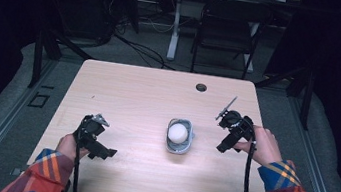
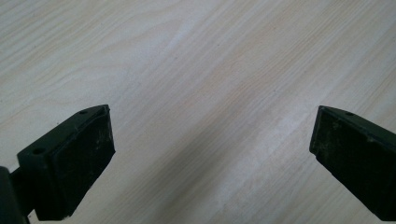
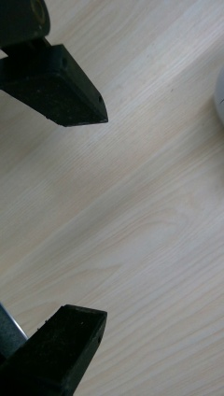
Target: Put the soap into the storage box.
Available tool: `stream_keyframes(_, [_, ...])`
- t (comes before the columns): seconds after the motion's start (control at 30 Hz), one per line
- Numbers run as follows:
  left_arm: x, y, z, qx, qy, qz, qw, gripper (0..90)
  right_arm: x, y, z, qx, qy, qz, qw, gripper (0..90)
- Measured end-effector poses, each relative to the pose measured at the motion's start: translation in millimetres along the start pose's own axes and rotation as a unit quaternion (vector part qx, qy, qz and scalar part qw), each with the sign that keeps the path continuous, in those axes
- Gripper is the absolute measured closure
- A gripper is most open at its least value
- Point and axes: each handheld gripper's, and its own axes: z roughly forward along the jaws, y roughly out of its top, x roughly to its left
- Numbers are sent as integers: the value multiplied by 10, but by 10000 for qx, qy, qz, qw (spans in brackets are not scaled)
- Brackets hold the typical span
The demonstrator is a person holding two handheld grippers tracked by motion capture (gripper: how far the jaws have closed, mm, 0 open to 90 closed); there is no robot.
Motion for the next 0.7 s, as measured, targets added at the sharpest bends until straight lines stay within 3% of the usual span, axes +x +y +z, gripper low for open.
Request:
stream_keyframes(0.37, [-2,1,4,5,1,-6,10000,0,-56,-386,102,68,56,321,9994,39])
stream_keyframes(0.63, [-6,2,9,17,-8,-11,10000,0,-62,-594,210,238,50,400,9989,39])
stream_keyframes(0.7, [-7,1,9,17,-4,1,10000,0,-39,-655,264,129,83,524,9985,39])
